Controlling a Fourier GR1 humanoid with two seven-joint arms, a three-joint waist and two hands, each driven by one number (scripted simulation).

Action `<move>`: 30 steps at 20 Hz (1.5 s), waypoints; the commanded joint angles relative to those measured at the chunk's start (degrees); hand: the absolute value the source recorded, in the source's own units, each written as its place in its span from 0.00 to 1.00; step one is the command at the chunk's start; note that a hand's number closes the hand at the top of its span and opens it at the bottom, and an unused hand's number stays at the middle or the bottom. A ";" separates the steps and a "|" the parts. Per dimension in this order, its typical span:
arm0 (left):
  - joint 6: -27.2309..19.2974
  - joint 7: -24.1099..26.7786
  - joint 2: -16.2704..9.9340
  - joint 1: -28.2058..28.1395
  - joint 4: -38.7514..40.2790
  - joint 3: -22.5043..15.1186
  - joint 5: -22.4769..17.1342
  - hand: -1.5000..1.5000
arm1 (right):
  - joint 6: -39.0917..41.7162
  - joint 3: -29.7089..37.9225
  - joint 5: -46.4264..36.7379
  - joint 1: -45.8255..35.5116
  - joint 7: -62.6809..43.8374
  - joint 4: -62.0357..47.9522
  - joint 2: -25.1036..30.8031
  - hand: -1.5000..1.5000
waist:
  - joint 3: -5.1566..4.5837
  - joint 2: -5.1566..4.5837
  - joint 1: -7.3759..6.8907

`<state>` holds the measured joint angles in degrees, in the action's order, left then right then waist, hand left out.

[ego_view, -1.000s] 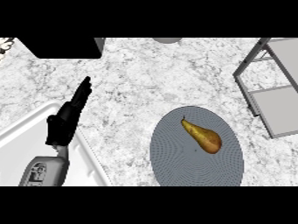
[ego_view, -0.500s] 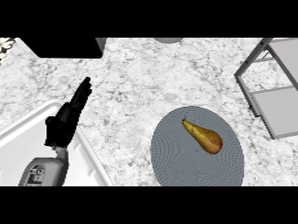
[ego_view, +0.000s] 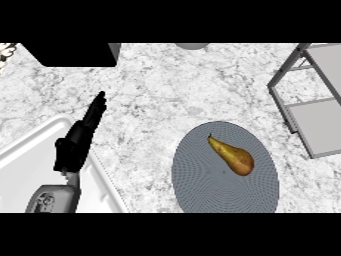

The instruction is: Pick the can from the placemat and place it in the tiered shelf

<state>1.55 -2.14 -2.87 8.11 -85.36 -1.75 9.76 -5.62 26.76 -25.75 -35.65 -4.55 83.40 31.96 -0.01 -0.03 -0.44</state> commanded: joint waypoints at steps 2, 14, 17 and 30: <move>0.15 0.63 -0.85 1.51 1.46 1.94 -0.72 0.50 | 0.38 1.68 3.87 -2.59 5.91 -8.98 3.45 1.00 | 0.01 -0.05 0.11; -0.27 -0.32 0.33 -1.10 -1.53 -0.29 0.54 0.50 | -5.73 2.25 -4.09 0.34 -3.91 -11.37 6.95 0.00 | 0.01 0.09 0.30; 0.84 0.53 -1.85 4.57 4.56 2.99 -0.55 0.50 | -4.76 3.93 0.32 2.31 -3.96 -8.61 4.87 0.00 | 0.00 0.10 0.80; 0.41 2.71 -0.79 0.36 2.78 1.79 -0.08 0.50 | 1.73 9.50 14.28 -3.07 -6.86 -10.64 10.60 0.00 | 0.00 0.11 0.43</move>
<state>1.93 -1.65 -3.48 10.37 -82.78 0.10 9.44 -4.90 33.39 -15.38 -37.77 -9.46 72.11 40.80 -0.03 0.05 -0.04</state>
